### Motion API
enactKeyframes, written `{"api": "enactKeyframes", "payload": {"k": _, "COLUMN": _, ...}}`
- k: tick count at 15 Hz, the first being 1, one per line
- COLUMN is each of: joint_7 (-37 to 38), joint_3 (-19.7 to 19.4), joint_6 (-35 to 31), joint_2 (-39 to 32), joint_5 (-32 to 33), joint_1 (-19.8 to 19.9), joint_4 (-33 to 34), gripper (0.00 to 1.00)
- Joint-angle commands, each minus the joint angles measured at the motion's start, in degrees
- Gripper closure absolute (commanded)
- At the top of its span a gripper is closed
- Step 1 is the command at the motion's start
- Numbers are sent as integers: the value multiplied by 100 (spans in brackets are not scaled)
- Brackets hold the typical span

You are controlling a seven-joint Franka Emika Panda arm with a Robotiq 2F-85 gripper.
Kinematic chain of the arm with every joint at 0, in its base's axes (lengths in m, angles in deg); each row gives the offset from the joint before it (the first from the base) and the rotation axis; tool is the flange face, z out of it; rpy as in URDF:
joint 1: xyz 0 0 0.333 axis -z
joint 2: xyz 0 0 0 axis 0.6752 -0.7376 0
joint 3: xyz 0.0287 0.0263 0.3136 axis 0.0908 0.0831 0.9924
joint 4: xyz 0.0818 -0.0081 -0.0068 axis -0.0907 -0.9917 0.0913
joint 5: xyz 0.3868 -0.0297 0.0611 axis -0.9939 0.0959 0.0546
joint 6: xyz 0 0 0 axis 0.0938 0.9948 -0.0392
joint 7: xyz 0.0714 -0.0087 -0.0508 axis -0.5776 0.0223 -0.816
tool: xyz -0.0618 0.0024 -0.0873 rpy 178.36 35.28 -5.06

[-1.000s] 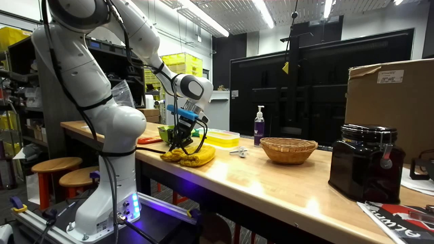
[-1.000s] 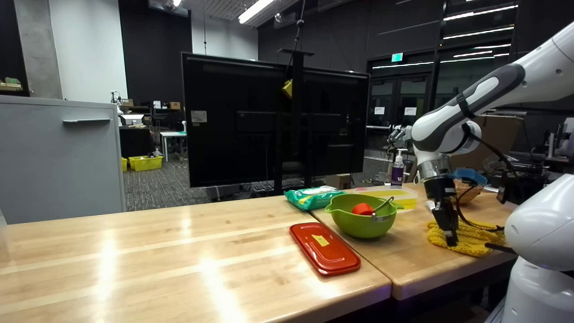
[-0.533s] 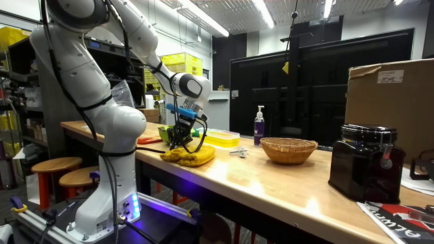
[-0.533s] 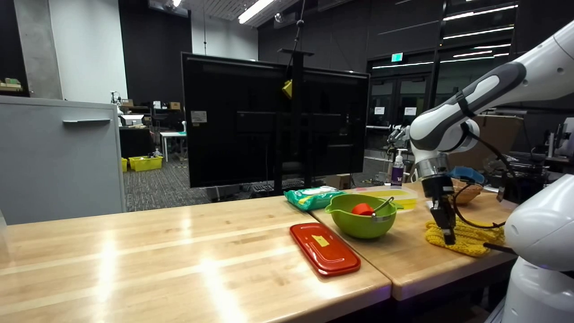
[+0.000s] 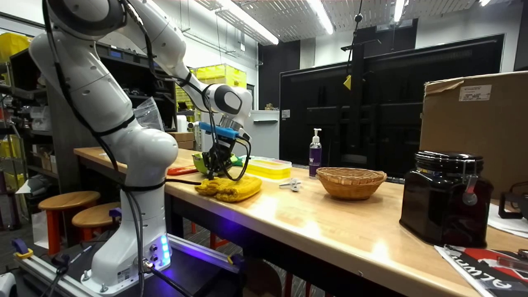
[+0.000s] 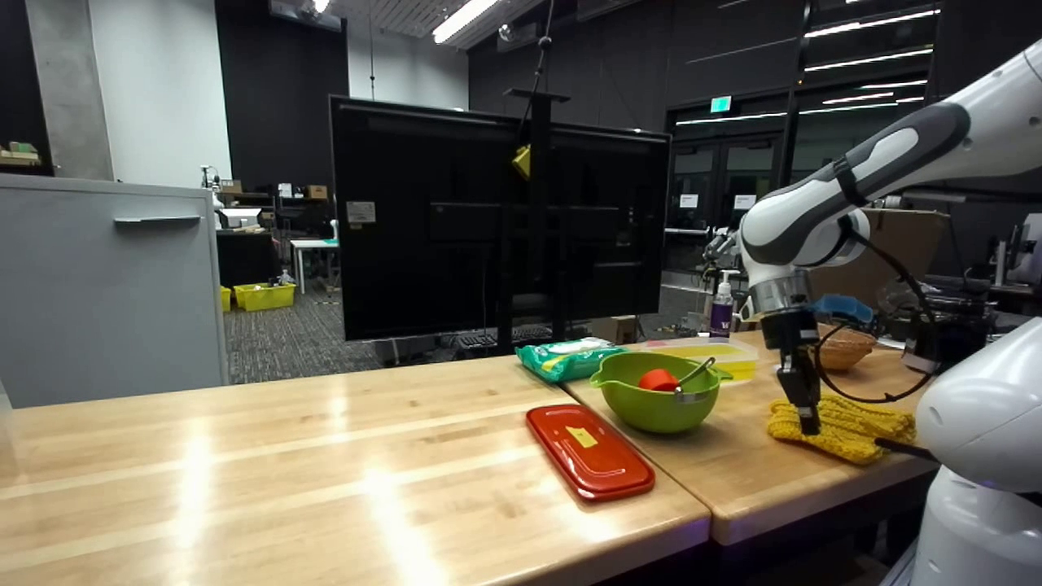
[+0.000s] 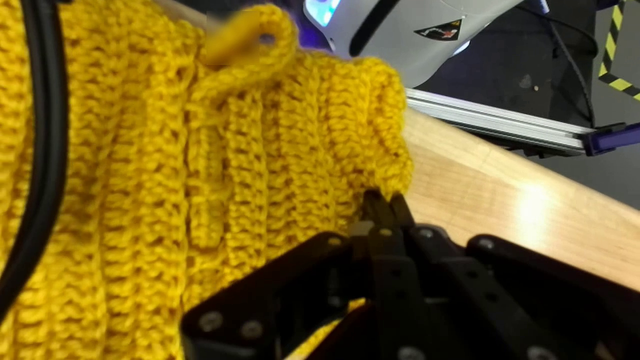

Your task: Move the yellow cloth to the right, then unfold it

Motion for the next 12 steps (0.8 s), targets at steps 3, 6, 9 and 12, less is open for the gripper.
{"api": "enactKeyframes", "payload": {"k": 3, "joint_7": 189, "joint_3": 379, "joint_6": 400, "joint_2": 736, "joint_5": 14, "joint_1": -203, "joint_4": 80, "gripper": 100}}
{"api": "enactKeyframes", "payload": {"k": 6, "joint_7": 270, "joint_3": 554, "joint_6": 656, "joint_2": 1008, "joint_5": -32, "joint_1": -406, "joint_4": 267, "gripper": 100}}
{"api": "enactKeyframes", "payload": {"k": 9, "joint_7": 313, "joint_3": 654, "joint_6": 763, "joint_2": 1170, "joint_5": -66, "joint_1": -609, "joint_4": 427, "gripper": 100}}
{"api": "enactKeyframes", "payload": {"k": 12, "joint_7": 332, "joint_3": 658, "joint_6": 838, "joint_2": 1266, "joint_5": -67, "joint_1": -736, "joint_4": 616, "gripper": 100}}
